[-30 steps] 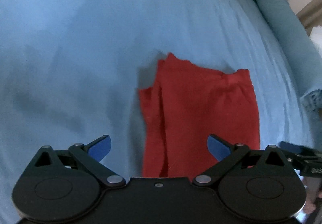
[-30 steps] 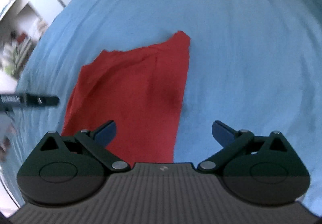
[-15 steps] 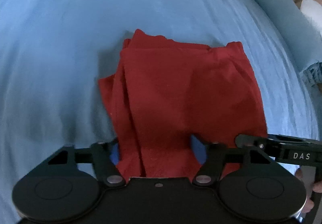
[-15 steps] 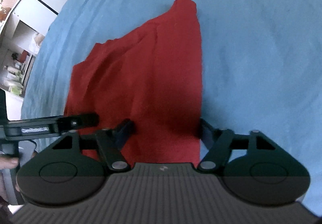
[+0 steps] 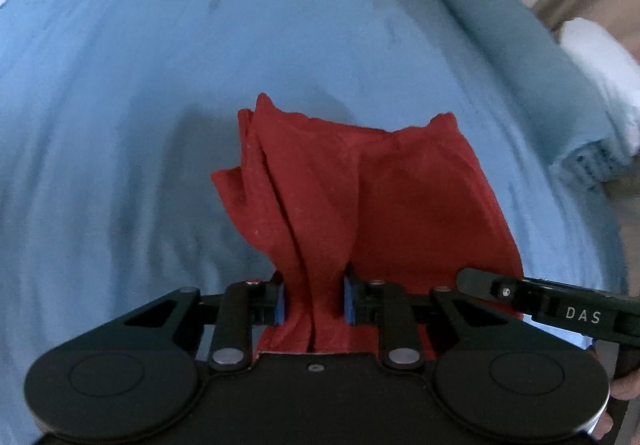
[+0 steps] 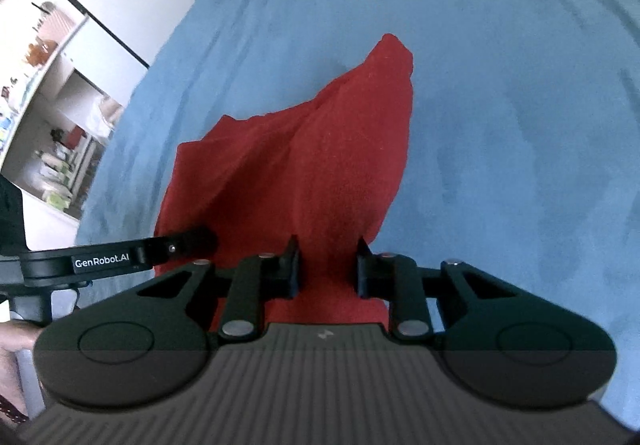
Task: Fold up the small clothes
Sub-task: 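Grasp the folded sweater edge with both grippers and lift it, then fold the lifted edge over the sweater and open both grippers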
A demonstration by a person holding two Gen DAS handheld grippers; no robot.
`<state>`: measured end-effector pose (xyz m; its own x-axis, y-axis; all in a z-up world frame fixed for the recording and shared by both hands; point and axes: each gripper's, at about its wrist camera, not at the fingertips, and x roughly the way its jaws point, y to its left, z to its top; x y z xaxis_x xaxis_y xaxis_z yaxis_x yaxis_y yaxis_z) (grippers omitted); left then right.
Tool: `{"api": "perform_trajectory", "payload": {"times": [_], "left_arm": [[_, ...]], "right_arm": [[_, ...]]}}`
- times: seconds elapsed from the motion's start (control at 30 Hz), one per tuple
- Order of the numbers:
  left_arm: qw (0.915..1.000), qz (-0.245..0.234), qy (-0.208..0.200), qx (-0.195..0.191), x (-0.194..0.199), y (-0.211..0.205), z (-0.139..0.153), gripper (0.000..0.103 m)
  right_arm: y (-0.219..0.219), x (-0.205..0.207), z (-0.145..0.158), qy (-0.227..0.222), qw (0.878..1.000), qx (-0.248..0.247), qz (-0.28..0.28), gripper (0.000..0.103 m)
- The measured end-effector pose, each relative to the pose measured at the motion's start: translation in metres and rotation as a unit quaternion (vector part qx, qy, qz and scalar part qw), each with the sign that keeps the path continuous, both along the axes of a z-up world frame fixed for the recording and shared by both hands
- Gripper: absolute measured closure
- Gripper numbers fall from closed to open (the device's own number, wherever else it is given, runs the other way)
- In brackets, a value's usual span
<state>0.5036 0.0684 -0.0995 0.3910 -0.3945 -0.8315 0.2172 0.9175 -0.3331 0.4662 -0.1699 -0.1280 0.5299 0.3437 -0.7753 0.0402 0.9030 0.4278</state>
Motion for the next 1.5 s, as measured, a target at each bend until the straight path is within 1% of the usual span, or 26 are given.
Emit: {"api": "perform_trajectory", "payload": {"times": [0.1,0.17,0.23,0.3,0.37,0.47,0.53,0.6,0.67,0.73,0.77,0.8,0.83,0.87,0.9,0.93,0.97,1.0,1.07,1.1,1.17,1.27,1.33,1.4,1.43,1.5], "left_arm": [[0.9999,-0.006,-0.005,-0.012,-0.027,-0.021,0.017,0.075],[0.9998,-0.016,-0.008,-0.008,-0.05,-0.041,0.024,0.075],[0.9998,-0.021,-0.007,-0.002,-0.07,-0.06,0.024,0.075],[0.9998,-0.021,-0.002,0.0,-0.089,-0.081,0.015,0.075],[0.9998,-0.02,0.007,0.004,-0.103,-0.101,0.001,0.075],[0.9996,-0.018,0.013,0.015,-0.12,-0.125,-0.022,0.075],[0.9992,-0.019,0.009,0.034,-0.128,-0.14,-0.036,0.077],[0.9983,-0.017,-0.005,0.055,-0.133,-0.149,-0.044,0.077],[0.9973,-0.016,-0.017,0.07,-0.135,-0.155,-0.046,0.076],[0.9962,-0.019,-0.021,0.083,-0.136,-0.163,-0.046,0.072],[0.9952,-0.019,-0.024,0.093,-0.136,-0.165,-0.044,0.068],[0.9945,-0.017,-0.027,0.1,-0.134,-0.168,-0.041,0.058],[0.9935,-0.012,-0.032,0.109,-0.137,-0.168,-0.04,0.051],[0.9921,-0.005,-0.04,0.119,-0.139,-0.166,-0.034,0.036],[0.991,0.002,-0.052,0.123,-0.14,-0.16,-0.027,0.026],[0.9905,0.009,-0.067,0.12,-0.145,-0.155,-0.017,0.024],[0.9904,0.015,-0.078,0.113,-0.15,-0.15,-0.009,0.022],[0.9911,0.017,-0.082,0.104,-0.155,-0.145,-0.002,0.022],[0.9939,0.007,-0.077,0.078,-0.158,-0.145,0.002,0.022],[0.9951,-0.003,-0.072,0.067,-0.159,-0.148,0.0,0.022],[0.9959,-0.031,-0.067,0.053,-0.16,-0.154,-0.01,0.022],[0.9943,-0.061,-0.069,0.052,-0.156,-0.163,-0.025,0.023],[0.9943,-0.071,-0.065,0.047,-0.152,-0.163,-0.039,0.023],[0.9941,-0.074,-0.06,0.052,-0.147,-0.165,-0.056,0.023],[0.9938,-0.073,-0.06,0.059,-0.145,-0.164,-0.066,0.024],[0.9943,-0.069,-0.058,0.057,-0.148,-0.155,-0.077,0.024]], "right_arm": [[-0.022,-0.029,0.021,-0.006,1.0,0.0,-0.003,0.063],[-0.04,-0.052,0.032,-0.007,1.0,-0.003,-0.004,0.063],[-0.057,-0.069,0.038,-0.004,1.0,-0.009,-0.002,0.063],[-0.072,-0.09,0.039,0.003,1.0,-0.02,-0.002,0.062],[-0.087,-0.106,0.032,0.014,1.0,-0.027,-0.004,0.062],[-0.112,-0.125,0.01,0.031,0.999,-0.035,-0.014,0.062],[-0.124,-0.136,-0.009,0.035,0.998,-0.046,-0.018,0.062],[-0.133,-0.147,-0.028,0.037,0.997,-0.059,-0.019,0.06],[-0.144,-0.157,-0.043,0.027,0.998,-0.044,-0.028,0.057],[-0.152,-0.161,-0.047,0.02,0.999,-0.03,-0.034,0.053],[-0.154,-0.162,-0.047,0.018,0.999,-0.031,-0.032,0.046],[-0.155,-0.164,-0.044,0.015,0.999,-0.035,-0.029,0.041],[-0.154,-0.165,-0.04,0.014,0.998,-0.047,-0.028,0.033],[-0.148,-0.16,-0.038,0.012,0.998,-0.058,-0.025,0.031],[-0.147,-0.163,-0.028,-0.001,0.998,-0.067,-0.02,0.03],[-0.146,-0.167,-0.019,-0.016,0.997,-0.07,-0.013,0.024],[-0.143,-0.168,-0.01,-0.028,0.997,-0.07,-0.007,0.017],[-0.141,-0.174,-0.001,-0.045,0.997,-0.067,0.004,0.014],[-0.134,-0.18,0.009,-0.069,0.995,-0.064,0.024,0.002],[-0.13,-0.183,0.012,-0.078,0.994,-0.063,0.036,0.001],[-0.123,-0.185,0.007,-0.079,0.994,-0.058,0.058,0.001],[-0.12,-0.18,-0.012,-0.065,0.994,-0.052,0.063,0.002],[-0.123,-0.177,-0.027,-0.066,0.995,-0.049,0.057,0.002],[-0.126,-0.177,-0.04,-0.067,0.995,-0.047,0.059,0.002],[-0.128,-0.178,-0.045,-0.073,0.994,-0.045,0.062,0.001],[-0.128,-0.181,-0.055,-0.093,0.992,-0.046,0.075,0.0]]}}
